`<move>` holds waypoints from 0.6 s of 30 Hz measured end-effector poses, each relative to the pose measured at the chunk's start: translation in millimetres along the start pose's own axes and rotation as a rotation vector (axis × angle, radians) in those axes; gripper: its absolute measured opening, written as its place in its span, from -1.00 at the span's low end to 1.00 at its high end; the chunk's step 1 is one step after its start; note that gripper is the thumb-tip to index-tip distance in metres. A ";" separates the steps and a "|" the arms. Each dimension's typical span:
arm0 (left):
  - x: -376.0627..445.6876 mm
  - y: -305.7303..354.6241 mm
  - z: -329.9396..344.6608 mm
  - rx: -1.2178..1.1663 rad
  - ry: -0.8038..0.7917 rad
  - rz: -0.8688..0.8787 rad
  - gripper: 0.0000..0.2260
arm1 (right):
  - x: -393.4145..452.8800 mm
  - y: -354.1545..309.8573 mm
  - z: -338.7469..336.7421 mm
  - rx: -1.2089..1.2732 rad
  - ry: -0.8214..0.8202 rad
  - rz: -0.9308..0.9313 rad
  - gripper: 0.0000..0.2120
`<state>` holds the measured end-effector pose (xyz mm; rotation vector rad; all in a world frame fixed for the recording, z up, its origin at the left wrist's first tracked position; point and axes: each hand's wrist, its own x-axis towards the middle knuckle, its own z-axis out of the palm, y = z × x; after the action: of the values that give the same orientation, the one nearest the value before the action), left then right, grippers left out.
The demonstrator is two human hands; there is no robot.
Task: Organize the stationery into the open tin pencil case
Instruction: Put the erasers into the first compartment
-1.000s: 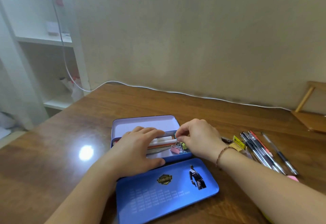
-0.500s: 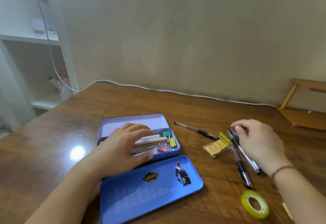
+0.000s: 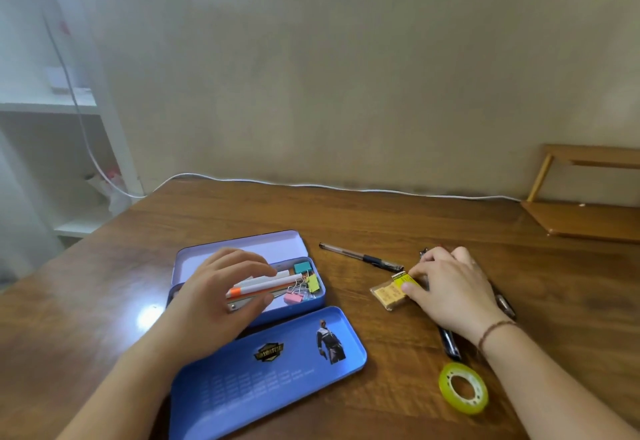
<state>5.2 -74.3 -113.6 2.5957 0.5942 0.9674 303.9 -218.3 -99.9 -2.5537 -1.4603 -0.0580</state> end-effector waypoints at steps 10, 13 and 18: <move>13.2 56.8 17.1 -0.051 0.071 -0.101 -0.81 | -28.7 -29.5 -11.7 0.835 0.168 -0.119 -0.80; 22.8 86.3 24.5 -0.487 -0.002 -0.309 -0.62 | -46.9 -48.0 -10.9 0.815 0.413 -0.362 -0.81; 25.9 93.5 25.2 -0.796 -0.007 -0.458 -0.67 | -53.5 -66.6 3.0 0.568 0.716 -0.737 -0.89</move>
<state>65.4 -146.4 -78.6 1.6677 0.6022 0.8133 219.3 -230.3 -99.8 -1.2573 -1.6705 -0.5141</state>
